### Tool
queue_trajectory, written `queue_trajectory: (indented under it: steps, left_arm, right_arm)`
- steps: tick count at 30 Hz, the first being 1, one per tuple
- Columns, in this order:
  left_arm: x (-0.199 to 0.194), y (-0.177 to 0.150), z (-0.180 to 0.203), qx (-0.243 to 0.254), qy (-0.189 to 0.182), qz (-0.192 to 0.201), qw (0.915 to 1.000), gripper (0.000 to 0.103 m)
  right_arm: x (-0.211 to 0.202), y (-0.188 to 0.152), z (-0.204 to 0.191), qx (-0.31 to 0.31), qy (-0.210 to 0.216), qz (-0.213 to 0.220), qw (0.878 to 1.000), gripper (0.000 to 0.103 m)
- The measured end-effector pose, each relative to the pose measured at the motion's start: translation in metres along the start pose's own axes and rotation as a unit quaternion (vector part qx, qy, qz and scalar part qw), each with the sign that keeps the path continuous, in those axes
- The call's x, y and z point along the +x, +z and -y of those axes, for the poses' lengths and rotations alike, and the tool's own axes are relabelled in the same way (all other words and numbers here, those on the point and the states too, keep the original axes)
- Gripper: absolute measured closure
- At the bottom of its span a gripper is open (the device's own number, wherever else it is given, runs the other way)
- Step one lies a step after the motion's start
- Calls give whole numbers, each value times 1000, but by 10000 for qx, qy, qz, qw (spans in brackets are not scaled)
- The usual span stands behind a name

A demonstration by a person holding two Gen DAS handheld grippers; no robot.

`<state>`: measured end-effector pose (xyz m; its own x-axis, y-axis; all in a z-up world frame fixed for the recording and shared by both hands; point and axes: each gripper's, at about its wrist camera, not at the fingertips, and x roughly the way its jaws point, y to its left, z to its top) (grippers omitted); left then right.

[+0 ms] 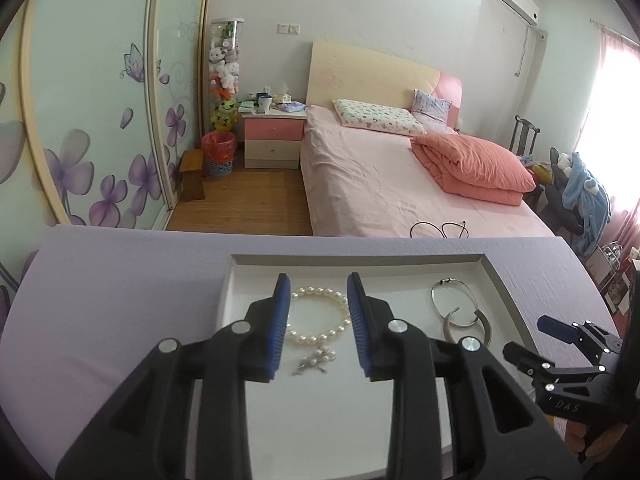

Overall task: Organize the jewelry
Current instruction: 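Carry the cuff and earrings into the tray and open both tools, then grasp the yellow watch by its strap with the right tool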

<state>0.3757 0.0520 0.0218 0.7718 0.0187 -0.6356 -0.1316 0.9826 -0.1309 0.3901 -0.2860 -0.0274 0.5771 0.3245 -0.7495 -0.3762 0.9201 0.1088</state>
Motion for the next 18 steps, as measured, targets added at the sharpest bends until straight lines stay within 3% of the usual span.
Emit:
queue_trajectory:
  steps: [5, 12, 18]
  left_arm:
    - [-26, -8, -11, 2, 41, 123, 9999, 63]
    - [-70, -33, -33, -54, 81, 256, 9996, 37]
    - [-106, -70, -49, -80, 103, 317, 9994, 21]
  right_arm:
    - [-15, -6, 2, 79, -7, 89, 9999, 21]
    - [-48, -28, 9, 183, -86, 285, 9994, 19]
    - [-64, -58, 17, 344, -109, 274, 9990, 13]
